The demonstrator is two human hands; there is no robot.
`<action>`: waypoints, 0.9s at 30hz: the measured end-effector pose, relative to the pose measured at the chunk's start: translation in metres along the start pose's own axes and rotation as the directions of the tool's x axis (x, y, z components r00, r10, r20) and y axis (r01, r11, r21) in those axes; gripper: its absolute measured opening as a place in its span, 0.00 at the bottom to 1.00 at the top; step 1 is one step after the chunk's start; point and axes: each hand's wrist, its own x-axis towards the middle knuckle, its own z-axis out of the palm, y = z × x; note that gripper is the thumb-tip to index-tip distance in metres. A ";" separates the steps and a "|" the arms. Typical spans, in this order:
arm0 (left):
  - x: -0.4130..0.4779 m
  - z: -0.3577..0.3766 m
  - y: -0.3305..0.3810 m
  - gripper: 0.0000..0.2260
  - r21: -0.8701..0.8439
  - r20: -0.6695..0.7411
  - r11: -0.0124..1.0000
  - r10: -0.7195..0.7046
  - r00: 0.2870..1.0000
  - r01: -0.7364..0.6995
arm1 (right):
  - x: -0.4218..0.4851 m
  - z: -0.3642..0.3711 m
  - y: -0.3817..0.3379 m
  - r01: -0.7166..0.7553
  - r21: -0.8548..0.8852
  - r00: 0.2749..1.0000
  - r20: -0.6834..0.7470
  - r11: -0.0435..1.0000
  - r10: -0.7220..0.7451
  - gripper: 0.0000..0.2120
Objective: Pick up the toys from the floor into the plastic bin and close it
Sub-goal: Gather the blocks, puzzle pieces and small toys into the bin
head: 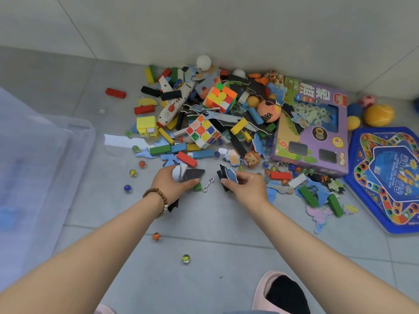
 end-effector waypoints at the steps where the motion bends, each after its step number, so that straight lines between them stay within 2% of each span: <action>1: 0.002 0.001 0.004 0.17 0.025 0.012 1.000 -0.011 1.000 0.011 | 0.002 0.004 -0.003 -0.049 0.043 0.999 0.012 0.998 0.048 0.08; 4: 0.004 0.005 0.013 0.15 0.061 0.056 0.997 -0.059 0.997 0.056 | 0.005 0.014 -0.009 -0.167 0.102 0.986 0.040 0.981 0.164 0.05; 7: 0.001 0.006 0.015 0.15 -0.011 0.092 0.994 -0.105 0.990 0.107 | 0.004 0.026 -0.009 -0.228 0.148 0.973 0.065 0.962 0.220 0.07; 9: 0.003 0.004 0.012 0.13 -0.057 0.127 0.989 -0.130 0.983 0.138 | 0.003 0.029 -0.010 -0.247 0.150 0.967 0.097 0.957 0.234 0.03; 12: 0.006 0.000 0.010 0.13 -0.082 0.187 0.980 -0.166 0.968 0.184 | 0.003 0.026 -0.013 -0.279 0.197 0.953 0.173 0.940 0.247 0.04; 15: 0.002 0.006 0.010 0.11 -0.132 0.213 0.970 -0.173 0.962 0.203 | 0.000 0.022 -0.015 -0.289 0.208 0.946 0.214 0.934 0.245 0.01; 20: -0.013 -0.007 0.026 0.12 -0.216 0.104 0.970 -0.092 0.990 0.113 | -0.014 0.010 -0.038 -0.174 0.207 0.962 0.244 0.963 0.121 0.02; 24: -0.035 -0.059 0.061 0.14 -0.213 0.010 0.976 0.036 0.999 -0.033 | -0.040 0.000 -0.104 -0.026 0.164 0.963 0.267 0.986 -0.019 0.04; 27: -0.068 -0.120 0.083 0.12 -0.262 -0.087 0.957 0.102 0.991 -0.121 | -0.076 0.010 -0.165 0.084 0.101 0.932 0.345 0.991 -0.114 0.05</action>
